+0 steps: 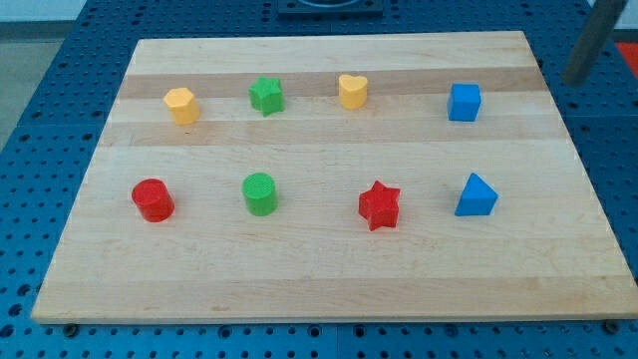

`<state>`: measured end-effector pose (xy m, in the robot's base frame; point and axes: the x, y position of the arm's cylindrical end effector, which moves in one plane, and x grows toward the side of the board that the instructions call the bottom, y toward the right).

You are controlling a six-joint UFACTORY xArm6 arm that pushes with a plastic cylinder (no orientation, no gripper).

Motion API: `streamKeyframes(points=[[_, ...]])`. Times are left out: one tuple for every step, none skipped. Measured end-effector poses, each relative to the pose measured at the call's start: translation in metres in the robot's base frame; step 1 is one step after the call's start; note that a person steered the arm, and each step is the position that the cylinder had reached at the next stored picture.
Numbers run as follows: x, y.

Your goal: Slide the red circle to the bottom left of the green star

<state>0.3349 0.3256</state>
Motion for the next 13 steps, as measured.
streamKeyframes(points=[[0.079,-0.002],[0.158,-0.022],[0.233,-0.069],[0.283,-0.143],[0.283,-0.232],[0.270,-0.328],[0.268,-0.420],[0.231,-0.494],[0.188,-0.493],[0.184,-0.436],[0.196,-0.455],[0.223,-0.503],[0.204,-0.551]])
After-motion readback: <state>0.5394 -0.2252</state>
